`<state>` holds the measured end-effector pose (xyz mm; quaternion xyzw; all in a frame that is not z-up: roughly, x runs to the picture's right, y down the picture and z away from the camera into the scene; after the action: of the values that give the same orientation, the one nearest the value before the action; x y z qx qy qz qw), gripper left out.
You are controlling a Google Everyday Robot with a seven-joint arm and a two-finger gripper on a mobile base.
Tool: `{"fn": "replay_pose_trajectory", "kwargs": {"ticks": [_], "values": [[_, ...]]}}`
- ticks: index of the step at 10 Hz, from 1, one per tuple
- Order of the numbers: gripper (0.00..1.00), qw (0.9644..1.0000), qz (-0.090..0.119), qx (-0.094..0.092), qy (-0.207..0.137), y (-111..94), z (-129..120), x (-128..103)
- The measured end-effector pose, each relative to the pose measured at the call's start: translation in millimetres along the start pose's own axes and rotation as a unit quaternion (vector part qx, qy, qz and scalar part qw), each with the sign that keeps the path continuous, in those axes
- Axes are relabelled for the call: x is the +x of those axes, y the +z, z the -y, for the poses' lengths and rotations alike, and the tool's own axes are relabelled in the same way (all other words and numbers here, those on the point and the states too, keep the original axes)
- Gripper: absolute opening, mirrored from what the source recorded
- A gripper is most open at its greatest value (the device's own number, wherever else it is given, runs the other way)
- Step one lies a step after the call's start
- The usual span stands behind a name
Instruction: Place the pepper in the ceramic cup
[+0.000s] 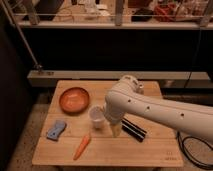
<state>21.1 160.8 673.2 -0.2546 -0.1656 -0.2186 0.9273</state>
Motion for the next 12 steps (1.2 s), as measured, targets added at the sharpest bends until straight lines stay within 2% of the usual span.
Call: {"fn": "replay_pose_trajectory", "kwargs": {"ticks": [6, 8, 12], "values": [[0.8, 0.9991, 0.017, 0.003, -0.04, 20.6, 13.1, -25.2], [0.8, 0.9983, 0.023, 0.002, -0.054, 34.1, 15.9, -30.4], [0.8, 0.9965, 0.031, 0.006, -0.078, 48.0, 24.3, -41.2]]}}
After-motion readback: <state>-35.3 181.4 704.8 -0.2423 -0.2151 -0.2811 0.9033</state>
